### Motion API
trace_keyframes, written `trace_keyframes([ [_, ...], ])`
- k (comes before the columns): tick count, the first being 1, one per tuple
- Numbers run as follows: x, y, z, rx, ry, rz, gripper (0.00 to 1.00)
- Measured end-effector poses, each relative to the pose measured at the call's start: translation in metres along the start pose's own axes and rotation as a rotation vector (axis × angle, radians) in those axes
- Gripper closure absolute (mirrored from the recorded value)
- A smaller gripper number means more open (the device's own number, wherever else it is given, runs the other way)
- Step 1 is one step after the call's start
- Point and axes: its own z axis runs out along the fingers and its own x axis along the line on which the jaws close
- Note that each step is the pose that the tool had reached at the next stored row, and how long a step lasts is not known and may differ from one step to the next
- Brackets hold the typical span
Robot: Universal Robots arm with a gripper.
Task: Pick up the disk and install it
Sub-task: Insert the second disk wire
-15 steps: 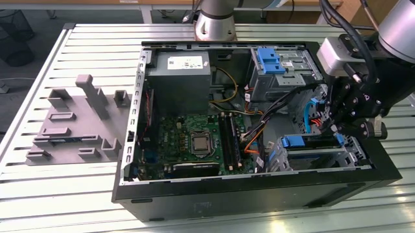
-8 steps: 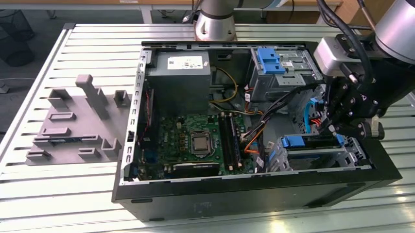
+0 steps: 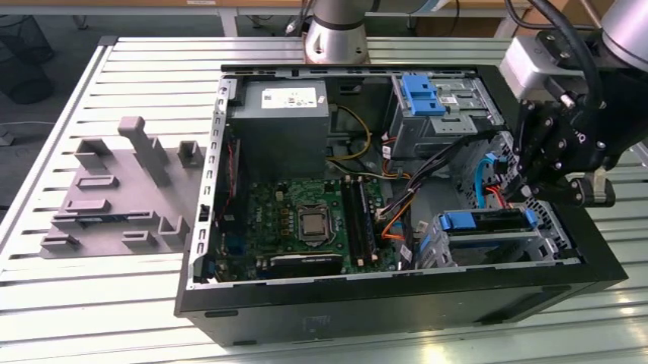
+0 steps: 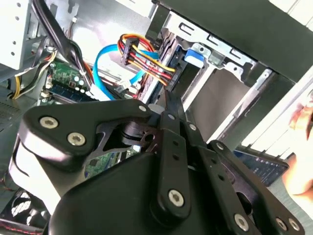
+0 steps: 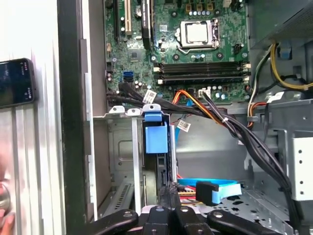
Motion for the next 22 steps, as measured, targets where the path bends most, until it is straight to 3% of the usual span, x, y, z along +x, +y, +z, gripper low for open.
trace_keyframes([
  [7,0.0007,0.0104,-0.0037,0.0087,-0.0006,0.0,0.89],
  [12,-0.0004,0.0116,-0.0202,0.009,-0.0007,0.0,0.89],
  [16,-0.0054,0.0125,-0.0261,0.009,-0.0001,0.0,0.89],
  [22,-0.0152,0.0172,-0.0286,0.009,-0.0001,0.0,0.89],
])
